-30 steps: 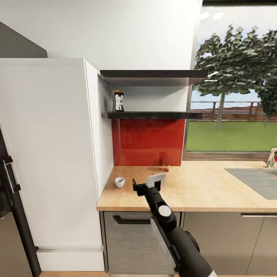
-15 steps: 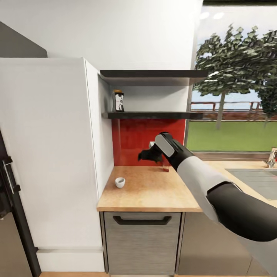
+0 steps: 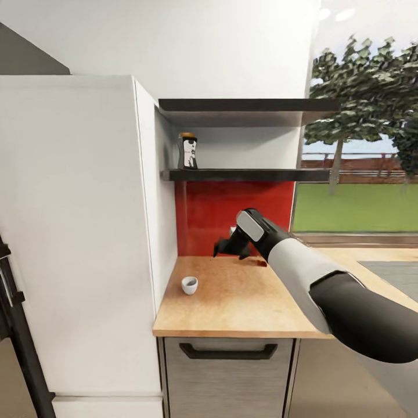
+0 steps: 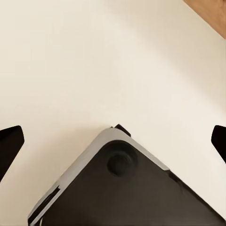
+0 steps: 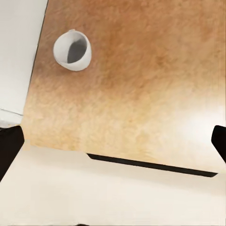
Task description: Set up a coffee station on the kitchen countertop: keep the coffee maker on the countertop, move the bottle of coffee from the kitchen shelf to the counter next to the coffee maker, place a paper coffee filter on top of the coffee maker, put the saucer next to the coffee maker with the coffee cup on the saucer, and place the electric kettle next to the coffee maker.
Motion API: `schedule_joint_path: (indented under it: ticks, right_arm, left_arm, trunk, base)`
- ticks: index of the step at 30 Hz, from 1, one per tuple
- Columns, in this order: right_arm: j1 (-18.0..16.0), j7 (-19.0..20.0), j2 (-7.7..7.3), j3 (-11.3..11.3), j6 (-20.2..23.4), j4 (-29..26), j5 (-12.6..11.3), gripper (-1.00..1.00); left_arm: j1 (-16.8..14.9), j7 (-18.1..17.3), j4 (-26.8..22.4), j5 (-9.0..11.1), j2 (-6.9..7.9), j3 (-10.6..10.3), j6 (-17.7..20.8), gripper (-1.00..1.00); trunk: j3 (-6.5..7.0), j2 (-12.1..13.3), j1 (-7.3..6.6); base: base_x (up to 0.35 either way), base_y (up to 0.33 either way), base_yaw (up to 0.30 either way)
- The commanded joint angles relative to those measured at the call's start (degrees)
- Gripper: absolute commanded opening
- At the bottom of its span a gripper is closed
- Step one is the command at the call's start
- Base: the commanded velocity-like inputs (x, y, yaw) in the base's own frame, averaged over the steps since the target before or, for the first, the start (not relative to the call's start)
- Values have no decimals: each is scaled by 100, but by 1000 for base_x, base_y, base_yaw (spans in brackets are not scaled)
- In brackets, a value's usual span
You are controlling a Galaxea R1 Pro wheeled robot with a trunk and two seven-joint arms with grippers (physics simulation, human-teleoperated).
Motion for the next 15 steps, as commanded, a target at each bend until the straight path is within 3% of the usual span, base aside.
schedule_joint_path:
  ticks: [1,4,15]
  right_arm:
    - [3,111,0,43,8,187,-57,100]
    - [20,334,0,66,8,468,-57,100]
    - [55,377,0,75,8,520,-50,100]
  left_arm:
    - [5,-28,-1,2,-4,46,-5,100]
    - [5,-28,15,10,-8,51,-9,100]
    - [5,-22,19,11,-7,55,-1,100]
  trunk:
    - [0,-3,3]
    - [-4,-3,3]
    - [-30,-3,3]
  base:
    - [122,71,165]
    - [59,34,227]
    - [3,2,281]
